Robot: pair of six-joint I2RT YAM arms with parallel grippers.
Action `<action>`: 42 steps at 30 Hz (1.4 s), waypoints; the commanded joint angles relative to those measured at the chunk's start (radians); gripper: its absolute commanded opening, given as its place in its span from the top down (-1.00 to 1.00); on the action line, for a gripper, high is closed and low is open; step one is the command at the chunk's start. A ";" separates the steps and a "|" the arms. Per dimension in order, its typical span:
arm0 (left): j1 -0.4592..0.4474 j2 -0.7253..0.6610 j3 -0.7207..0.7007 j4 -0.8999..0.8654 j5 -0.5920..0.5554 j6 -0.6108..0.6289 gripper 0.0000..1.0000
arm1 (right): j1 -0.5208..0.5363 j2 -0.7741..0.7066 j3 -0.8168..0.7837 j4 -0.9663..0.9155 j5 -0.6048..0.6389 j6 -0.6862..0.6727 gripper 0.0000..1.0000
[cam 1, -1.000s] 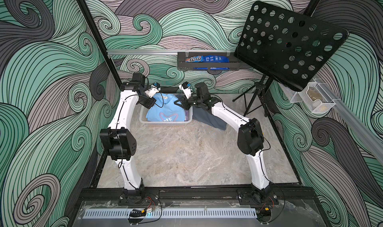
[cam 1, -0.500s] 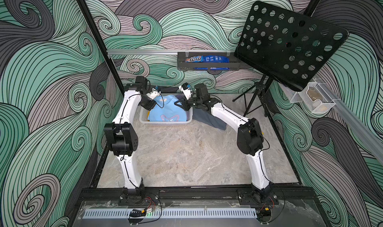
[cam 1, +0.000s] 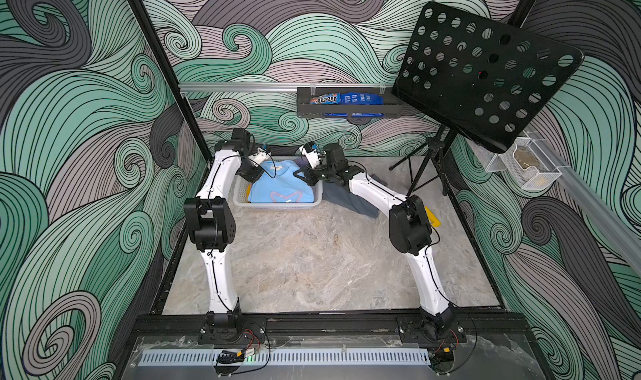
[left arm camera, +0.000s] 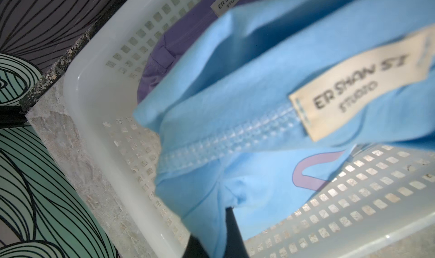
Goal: Put the folded t-shirts into the basket
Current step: Place the T-shirt in the bin.
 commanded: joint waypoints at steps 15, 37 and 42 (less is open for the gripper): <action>-0.001 0.138 0.066 0.280 -0.155 -0.088 0.15 | -0.061 0.221 0.309 -0.027 0.244 -0.080 -0.10; -0.075 -0.157 -0.033 -0.037 0.090 -0.212 -0.38 | -0.248 -0.391 -0.413 -0.135 0.110 -0.313 -0.81; -0.075 -0.348 -0.279 0.020 0.212 -0.205 -0.61 | -0.256 -0.429 -0.625 -0.070 0.214 -0.405 -0.94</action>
